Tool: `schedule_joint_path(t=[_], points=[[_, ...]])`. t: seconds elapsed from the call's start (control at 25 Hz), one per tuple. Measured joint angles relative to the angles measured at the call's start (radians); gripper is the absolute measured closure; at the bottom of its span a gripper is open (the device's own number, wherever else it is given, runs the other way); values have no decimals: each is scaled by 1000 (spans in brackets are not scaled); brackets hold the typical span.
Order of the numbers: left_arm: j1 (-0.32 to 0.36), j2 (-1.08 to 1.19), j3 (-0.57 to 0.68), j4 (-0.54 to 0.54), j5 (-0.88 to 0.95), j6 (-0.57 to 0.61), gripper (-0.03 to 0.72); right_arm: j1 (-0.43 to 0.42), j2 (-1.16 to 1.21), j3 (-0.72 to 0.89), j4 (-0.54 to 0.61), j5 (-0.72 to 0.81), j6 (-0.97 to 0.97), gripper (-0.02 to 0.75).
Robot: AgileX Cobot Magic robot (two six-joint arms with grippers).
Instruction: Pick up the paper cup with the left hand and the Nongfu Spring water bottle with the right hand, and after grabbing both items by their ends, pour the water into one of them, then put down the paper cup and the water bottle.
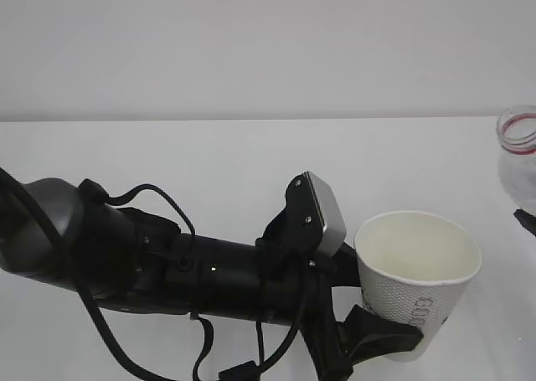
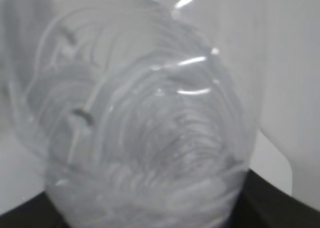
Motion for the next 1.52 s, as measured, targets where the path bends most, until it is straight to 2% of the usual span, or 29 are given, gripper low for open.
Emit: schedule_joint_path(t=[0.28, 1.52], points=[[0, 0, 0, 0, -10, 0, 154, 0, 0, 0, -1, 0, -100, 311], [0, 0, 0, 7, -33, 0, 154, 0, 0, 0, -1, -32, -90, 313]])
